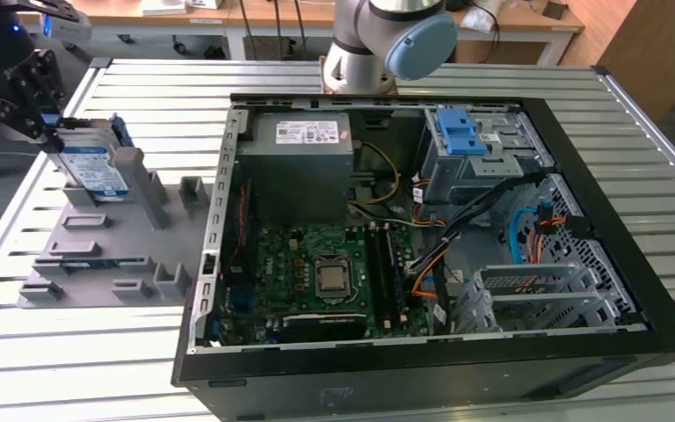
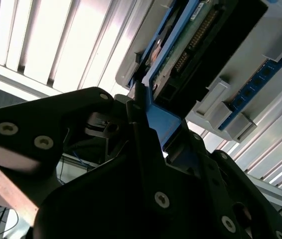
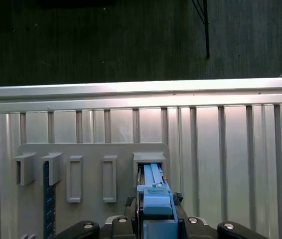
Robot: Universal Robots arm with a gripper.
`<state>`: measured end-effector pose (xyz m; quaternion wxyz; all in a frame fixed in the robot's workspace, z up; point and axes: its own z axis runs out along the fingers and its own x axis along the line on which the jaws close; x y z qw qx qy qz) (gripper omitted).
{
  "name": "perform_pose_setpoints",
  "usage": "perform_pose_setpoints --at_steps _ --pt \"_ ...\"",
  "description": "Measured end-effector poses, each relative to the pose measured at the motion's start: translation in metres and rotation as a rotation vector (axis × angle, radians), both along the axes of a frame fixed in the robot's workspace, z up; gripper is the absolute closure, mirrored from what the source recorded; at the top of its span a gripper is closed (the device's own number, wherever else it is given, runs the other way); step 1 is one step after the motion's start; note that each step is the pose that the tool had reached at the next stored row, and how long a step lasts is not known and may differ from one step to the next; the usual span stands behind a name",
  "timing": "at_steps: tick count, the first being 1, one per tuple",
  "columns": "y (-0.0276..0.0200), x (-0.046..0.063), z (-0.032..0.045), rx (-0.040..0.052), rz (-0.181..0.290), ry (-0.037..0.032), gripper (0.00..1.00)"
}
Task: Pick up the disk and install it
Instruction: 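Pick up the disk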
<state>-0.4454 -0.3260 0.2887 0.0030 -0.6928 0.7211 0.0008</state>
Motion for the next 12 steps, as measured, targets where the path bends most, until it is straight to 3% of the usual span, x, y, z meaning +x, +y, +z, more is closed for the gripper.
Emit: perform_pose_setpoints --at_steps 12 --pt "-0.0014 -0.0002 0.0 -0.0001 0.013 0.0001 0.62"
